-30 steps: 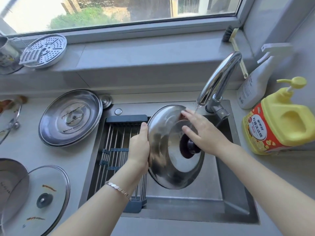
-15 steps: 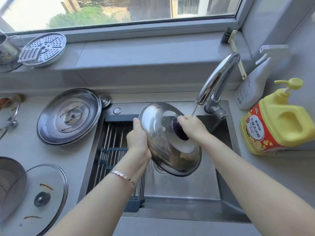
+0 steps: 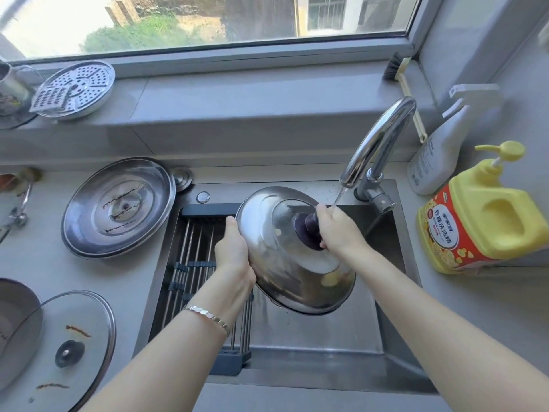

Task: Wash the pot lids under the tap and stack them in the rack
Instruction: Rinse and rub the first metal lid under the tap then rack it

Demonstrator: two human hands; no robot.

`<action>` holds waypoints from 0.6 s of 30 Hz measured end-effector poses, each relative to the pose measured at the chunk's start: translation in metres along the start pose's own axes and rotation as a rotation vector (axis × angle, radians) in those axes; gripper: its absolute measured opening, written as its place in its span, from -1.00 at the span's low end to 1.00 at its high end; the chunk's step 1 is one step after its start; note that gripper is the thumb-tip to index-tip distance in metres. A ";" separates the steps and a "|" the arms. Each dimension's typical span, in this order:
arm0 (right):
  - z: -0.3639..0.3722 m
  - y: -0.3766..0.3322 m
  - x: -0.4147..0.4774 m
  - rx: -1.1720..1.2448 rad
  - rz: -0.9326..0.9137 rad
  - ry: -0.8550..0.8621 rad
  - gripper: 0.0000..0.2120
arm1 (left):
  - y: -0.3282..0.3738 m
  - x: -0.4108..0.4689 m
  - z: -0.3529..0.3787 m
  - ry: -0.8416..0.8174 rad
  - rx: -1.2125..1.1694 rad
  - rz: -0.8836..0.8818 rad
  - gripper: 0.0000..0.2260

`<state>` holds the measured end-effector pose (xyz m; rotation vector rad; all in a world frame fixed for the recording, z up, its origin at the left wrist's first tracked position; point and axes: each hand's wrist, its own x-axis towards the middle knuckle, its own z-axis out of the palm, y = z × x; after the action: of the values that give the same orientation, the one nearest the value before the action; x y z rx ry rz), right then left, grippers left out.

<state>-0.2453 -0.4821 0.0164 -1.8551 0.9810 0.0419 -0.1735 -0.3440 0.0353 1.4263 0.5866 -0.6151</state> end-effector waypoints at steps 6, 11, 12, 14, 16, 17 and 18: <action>-0.006 0.000 0.003 -0.389 -0.002 -0.046 -0.61 | -0.010 -0.001 0.003 0.045 0.072 0.032 -0.62; -0.013 0.039 0.009 -0.151 0.233 -0.072 -0.58 | -0.008 -0.015 0.027 -0.124 0.516 0.333 -0.54; -0.016 0.049 0.006 -0.150 0.243 -0.104 -0.59 | -0.009 -0.020 0.035 -0.202 0.618 0.390 -0.53; -0.024 0.064 -0.002 -0.115 0.259 -0.162 -0.61 | -0.015 -0.030 0.052 -0.344 0.748 0.469 -0.56; -0.032 0.073 -0.009 -0.014 0.273 -0.168 -0.61 | -0.022 -0.039 0.069 -0.422 0.871 0.537 -0.57; -0.035 0.076 -0.012 0.040 0.267 -0.157 -0.63 | -0.025 -0.043 0.076 -0.446 0.925 0.570 -0.57; -0.038 0.079 -0.014 0.092 0.261 -0.144 -0.65 | -0.027 -0.046 0.082 -0.458 0.963 0.595 -0.57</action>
<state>-0.3194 -0.5171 -0.0177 -1.6077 1.0988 0.2796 -0.2251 -0.4252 0.0533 2.1229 -0.5882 -0.7336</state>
